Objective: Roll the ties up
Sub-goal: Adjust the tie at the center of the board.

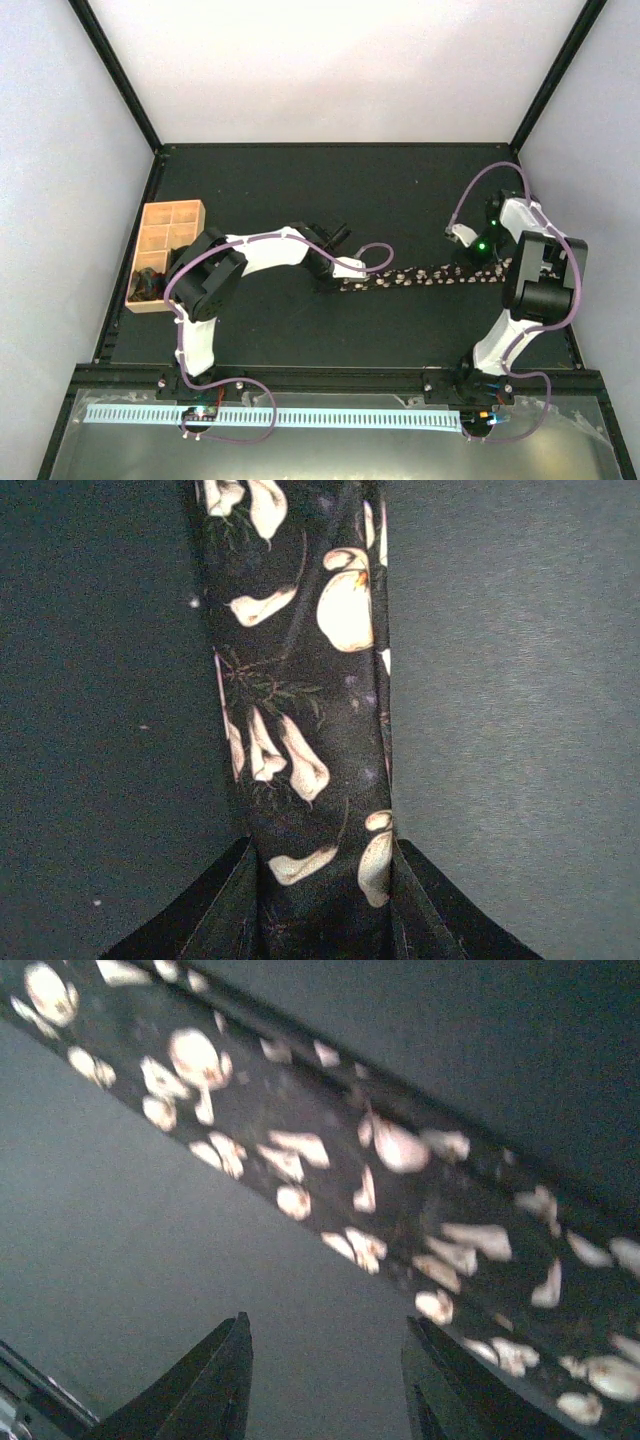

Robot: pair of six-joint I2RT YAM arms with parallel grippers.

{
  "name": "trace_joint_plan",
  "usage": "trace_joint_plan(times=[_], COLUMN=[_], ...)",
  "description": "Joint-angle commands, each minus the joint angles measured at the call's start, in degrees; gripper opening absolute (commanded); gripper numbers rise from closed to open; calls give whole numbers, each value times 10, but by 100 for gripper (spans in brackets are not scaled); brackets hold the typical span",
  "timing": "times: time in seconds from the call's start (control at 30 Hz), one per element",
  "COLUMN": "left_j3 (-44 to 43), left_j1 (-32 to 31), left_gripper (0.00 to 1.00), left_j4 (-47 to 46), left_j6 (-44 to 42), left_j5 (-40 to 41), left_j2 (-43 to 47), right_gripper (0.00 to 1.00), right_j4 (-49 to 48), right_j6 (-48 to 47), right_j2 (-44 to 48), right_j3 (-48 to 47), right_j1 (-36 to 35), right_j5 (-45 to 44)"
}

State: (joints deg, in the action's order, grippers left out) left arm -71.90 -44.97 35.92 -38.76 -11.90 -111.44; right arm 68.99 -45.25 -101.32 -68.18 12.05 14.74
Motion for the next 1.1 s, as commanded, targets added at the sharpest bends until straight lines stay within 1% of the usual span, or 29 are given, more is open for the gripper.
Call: trace_joint_plan(times=[0.0, 0.1, 0.2, 0.3, 0.37, 0.5, 0.63, 0.73, 0.8, 0.83, 0.93, 1.0, 1.07], left_j3=[-26, -38, -48, -58, -62, -73, -89, -87, -75, -65, -31, -10, 13], left_j1=[11, 14, 14, 14, 12, 5, -2, -2, 1, 3, 21, 32, 46], left_gripper=[35, 35, 36, 36, 36, 37, 37, 37, 43, 47, 65, 74, 89], left_j4=[-8, -5, -2, 1, 0, -3, -1, -3, -12, -20, -50, -63, -90], left_j6=[-2, -6, -14, -20, -21, -18, 1, 16, 24, 28, 47, 54, 60], left_j5=[38, 38, 40, 31, 24, 14, 0, -17, -23, -27, -52, -78, -92], left_j2=[-20, -23, -28, -35, -38, -49, -63, -54, -35, -21, 36, 77, 130], right_gripper=[42, 42, 41, 39, 38, 38, 38, 39, 43, 45, 52, 58, 65], right_j4=[-40, -61, -83, -109, -114, -99, -90, -88, -66, -51, -20, 0, 8], right_j6=[64, 77, 73, 67, 62, 40, 25, 41, 57, 64, 63, 53, 49], right_j2=[-36, -67, -81, -84, -84, -65, -42, -44, -50, -49, -24, 1, 34], right_j3=[-28, -34, -21, 12, 23, 44, 62, 32, -14, -37, -89, -114, -139], right_j1=[-40, -51, -51, -41, -26, 10, 17, 17, 17, 17, 17, 16, 16], right_j5=[53, 37, -10, -68, -89, -108, -113, -86, -45, -27, 34, 69, 97])
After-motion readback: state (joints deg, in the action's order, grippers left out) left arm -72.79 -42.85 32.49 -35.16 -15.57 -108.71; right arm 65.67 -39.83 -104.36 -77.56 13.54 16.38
